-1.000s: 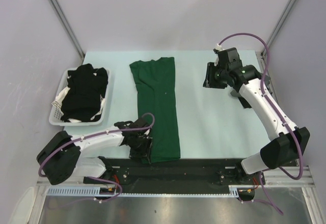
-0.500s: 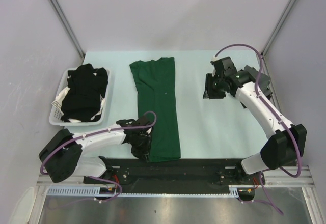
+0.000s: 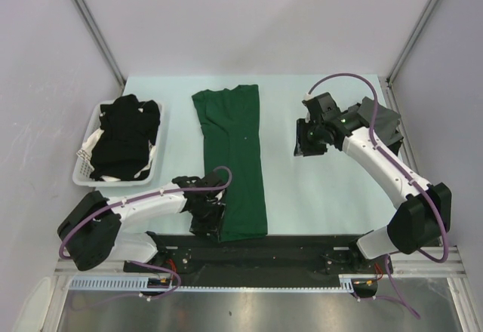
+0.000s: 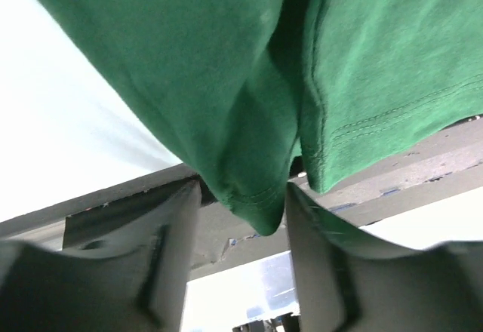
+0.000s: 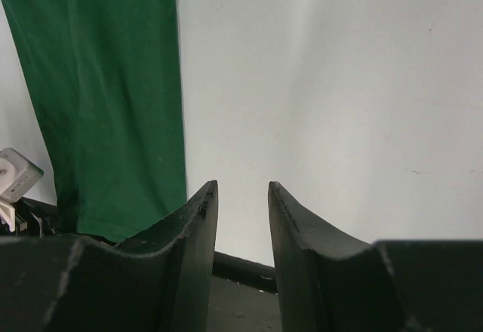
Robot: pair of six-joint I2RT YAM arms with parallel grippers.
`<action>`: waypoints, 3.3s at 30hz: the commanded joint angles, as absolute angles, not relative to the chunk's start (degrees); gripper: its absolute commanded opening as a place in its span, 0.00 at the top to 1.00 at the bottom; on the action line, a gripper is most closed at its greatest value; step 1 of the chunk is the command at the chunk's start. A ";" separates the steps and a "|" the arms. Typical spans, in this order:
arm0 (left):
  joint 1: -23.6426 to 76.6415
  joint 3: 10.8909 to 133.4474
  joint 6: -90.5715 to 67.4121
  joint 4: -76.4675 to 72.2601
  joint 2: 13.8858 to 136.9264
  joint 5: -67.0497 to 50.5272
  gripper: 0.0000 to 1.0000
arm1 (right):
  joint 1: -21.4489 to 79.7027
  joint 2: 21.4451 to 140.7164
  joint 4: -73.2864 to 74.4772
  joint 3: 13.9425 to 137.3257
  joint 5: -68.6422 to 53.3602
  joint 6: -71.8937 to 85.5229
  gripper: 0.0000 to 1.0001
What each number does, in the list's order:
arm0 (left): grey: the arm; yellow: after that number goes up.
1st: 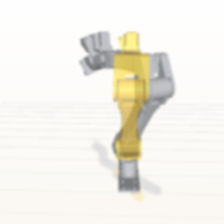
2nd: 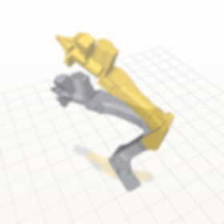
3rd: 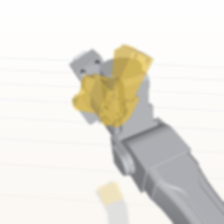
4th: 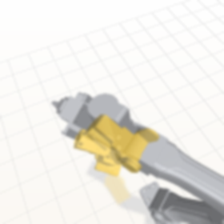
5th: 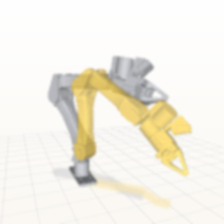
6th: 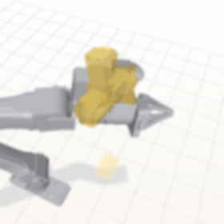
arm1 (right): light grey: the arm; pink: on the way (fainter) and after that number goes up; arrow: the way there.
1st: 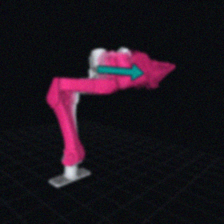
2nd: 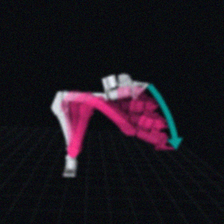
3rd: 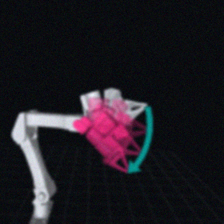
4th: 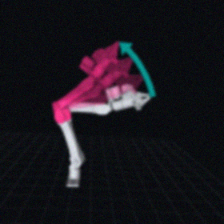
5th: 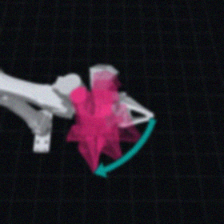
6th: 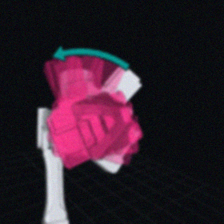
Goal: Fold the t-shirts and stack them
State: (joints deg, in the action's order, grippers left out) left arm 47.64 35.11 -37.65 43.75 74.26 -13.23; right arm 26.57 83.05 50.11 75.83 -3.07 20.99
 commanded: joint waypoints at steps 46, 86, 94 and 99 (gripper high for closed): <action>47.90 40.52 -36.12 45.18 76.38 -8.79 1.00 | 33.22 74.82 38.60 54.60 -15.03 35.15 0.60; 47.99 46.67 -34.63 49.31 76.99 -6.50 1.00 | 57.66 69.78 5.46 26.10 -3.25 55.37 0.54; 48.08 45.18 -34.89 49.22 76.03 -6.68 1.00 | 57.83 75.49 -1.47 26.01 -5.53 55.72 0.54; 47.99 44.47 -34.63 49.30 75.76 -6.77 1.00 | 58.45 78.22 -3.95 26.02 -6.94 56.86 0.57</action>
State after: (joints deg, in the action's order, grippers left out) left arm 47.68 44.95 -34.50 49.06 77.67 -7.18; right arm 57.65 75.79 -2.31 26.24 -7.05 55.99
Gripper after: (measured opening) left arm 0.026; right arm 0.448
